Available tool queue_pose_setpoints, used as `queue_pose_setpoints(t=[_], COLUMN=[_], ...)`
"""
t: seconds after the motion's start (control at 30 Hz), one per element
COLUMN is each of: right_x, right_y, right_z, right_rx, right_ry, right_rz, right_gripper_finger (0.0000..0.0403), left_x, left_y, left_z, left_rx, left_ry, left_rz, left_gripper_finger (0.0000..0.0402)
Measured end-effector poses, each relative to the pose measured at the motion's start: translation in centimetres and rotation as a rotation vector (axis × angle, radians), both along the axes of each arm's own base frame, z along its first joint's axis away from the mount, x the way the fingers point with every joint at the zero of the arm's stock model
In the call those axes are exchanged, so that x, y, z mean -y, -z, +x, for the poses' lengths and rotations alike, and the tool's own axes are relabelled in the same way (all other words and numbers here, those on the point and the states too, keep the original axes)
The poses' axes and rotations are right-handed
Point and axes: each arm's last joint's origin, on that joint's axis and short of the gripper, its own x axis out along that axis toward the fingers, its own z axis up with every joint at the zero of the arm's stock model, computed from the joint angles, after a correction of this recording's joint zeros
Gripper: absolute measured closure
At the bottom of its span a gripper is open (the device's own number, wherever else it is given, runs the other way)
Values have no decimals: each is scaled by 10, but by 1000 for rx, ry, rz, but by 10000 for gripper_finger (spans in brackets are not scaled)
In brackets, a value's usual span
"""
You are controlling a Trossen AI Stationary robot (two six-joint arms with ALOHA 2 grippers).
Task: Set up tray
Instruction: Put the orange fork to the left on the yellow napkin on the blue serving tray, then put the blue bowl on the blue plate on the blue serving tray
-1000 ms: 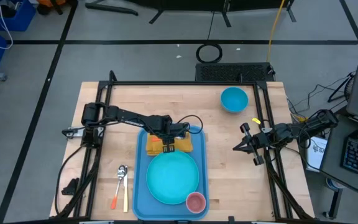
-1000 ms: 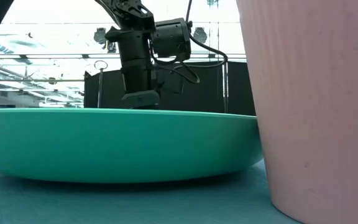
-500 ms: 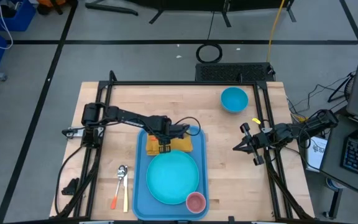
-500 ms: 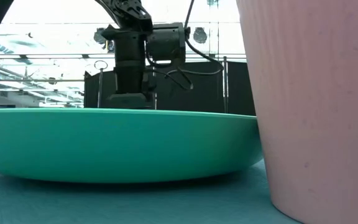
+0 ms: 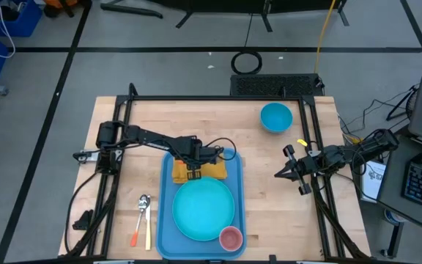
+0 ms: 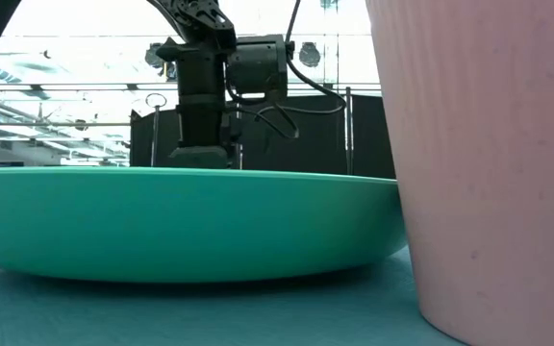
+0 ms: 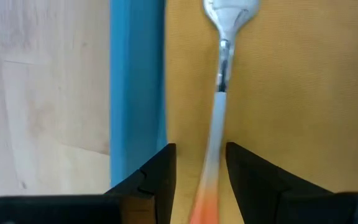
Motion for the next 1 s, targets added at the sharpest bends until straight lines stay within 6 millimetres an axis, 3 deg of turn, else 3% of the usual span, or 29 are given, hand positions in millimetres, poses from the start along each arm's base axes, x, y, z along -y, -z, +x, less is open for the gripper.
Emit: queue_pose_setpoints(t=[0.23,0.5,0.73,1.0], right_x=[0,0,0,0], right_y=[0,0,0,0], right_z=[0,0,0,0], right_rx=[0,-3,-1,0], right_ry=[0,0,0,0], right_rz=[0,-1,0,0], right_gripper_finger=[403,403,403,403], left_x=[7,3,-24,-65], left_y=[-6,-35,-82,-116], left_z=[-3,-4,22,36], left_rx=[-9,64,304,502], left_ry=[21,122,173,370], left_rz=[-16,136,142,38], left_gripper_finger=[256,256,256,256])
